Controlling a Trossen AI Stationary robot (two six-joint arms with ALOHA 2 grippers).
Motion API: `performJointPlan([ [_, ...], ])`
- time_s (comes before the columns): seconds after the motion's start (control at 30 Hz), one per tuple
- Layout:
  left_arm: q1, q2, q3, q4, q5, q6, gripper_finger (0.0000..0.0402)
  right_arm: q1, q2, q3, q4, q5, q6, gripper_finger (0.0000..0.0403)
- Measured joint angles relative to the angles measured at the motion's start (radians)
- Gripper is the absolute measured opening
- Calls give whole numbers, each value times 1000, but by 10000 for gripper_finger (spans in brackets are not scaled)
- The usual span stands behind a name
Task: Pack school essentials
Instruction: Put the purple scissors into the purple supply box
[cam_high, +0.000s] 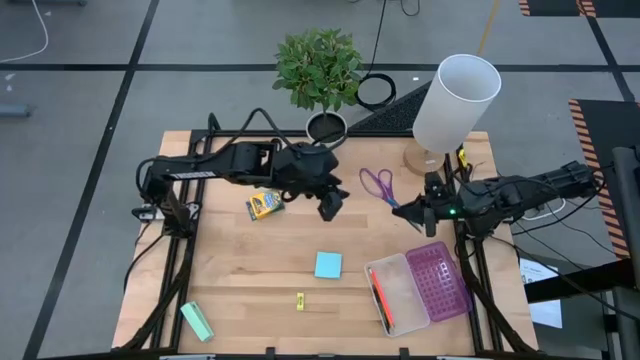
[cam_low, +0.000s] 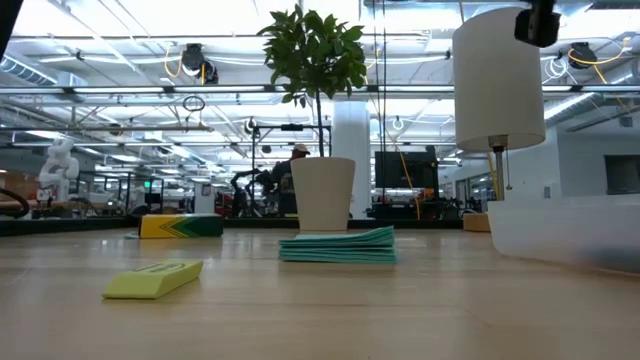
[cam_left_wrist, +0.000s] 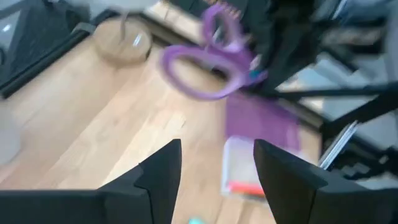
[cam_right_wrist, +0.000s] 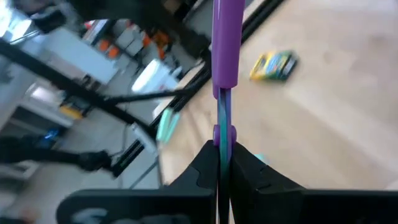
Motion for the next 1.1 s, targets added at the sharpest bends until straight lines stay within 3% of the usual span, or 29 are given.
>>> performJointPlan([
  [0.13, -4, -7, 0, -143, -3, 7, 190, 38, -20, 0, -62, -89, 109, 5],
  [0.33, -20, -9, 0, -303, -28, 2, 176, 148, 8, 0, -101, -111, 336, 5],
  [0.7, -53, -9, 0, -317, -104, -46, 170, 389, 143, 0, -138, 15, 684, 6],
  [1.1, -54, -9, 0, -306, -139, -46, 170, 559, 317, 0, -203, 12, 964, 8],
])
